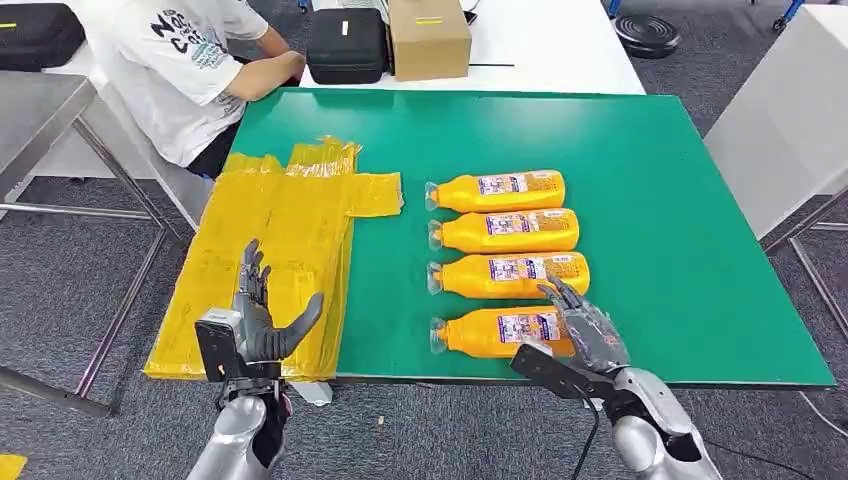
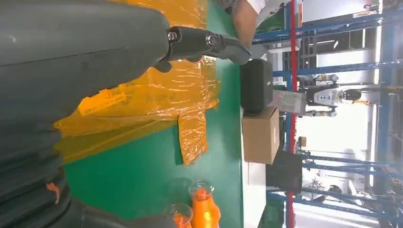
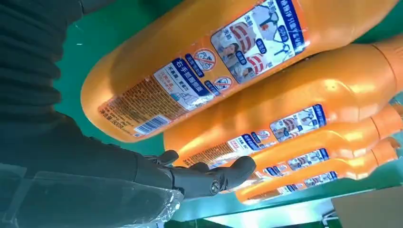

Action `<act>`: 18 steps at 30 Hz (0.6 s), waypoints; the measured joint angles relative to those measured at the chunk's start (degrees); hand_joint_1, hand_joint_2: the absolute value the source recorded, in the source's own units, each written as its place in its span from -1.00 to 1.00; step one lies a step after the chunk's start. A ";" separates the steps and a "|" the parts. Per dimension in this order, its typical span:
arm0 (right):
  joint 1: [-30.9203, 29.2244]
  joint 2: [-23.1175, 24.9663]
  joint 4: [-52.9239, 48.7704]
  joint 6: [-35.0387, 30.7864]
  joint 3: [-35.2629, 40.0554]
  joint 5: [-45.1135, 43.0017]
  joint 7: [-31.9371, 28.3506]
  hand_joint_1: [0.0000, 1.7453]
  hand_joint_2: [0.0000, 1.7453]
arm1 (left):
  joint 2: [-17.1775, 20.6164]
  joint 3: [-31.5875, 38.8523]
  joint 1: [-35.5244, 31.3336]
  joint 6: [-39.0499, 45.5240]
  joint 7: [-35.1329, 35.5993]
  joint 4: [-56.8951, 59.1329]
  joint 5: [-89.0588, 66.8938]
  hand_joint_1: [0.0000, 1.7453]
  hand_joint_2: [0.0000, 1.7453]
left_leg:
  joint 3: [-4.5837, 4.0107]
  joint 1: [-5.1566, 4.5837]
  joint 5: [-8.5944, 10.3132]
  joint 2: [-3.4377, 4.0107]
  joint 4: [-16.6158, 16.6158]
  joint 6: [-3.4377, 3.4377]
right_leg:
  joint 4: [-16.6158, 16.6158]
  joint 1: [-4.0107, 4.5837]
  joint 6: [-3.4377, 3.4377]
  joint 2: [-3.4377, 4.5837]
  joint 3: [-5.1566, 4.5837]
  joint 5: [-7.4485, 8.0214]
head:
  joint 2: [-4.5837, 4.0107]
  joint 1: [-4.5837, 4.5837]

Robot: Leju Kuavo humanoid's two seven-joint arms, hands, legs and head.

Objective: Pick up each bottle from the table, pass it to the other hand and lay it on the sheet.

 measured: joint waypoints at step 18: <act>-1.66 -0.26 3.69 2.05 -0.48 -1.42 0.17 -1.00 1.00 | 0.07 0.00 0.29 0.15 0.00 0.00 0.52 -1.00 1.00 | -0.01 0.00 0.00 0.00 0.00 0.00 | 0.00 0.00 0.00 0.00 0.00 0.00 | 0.00 0.00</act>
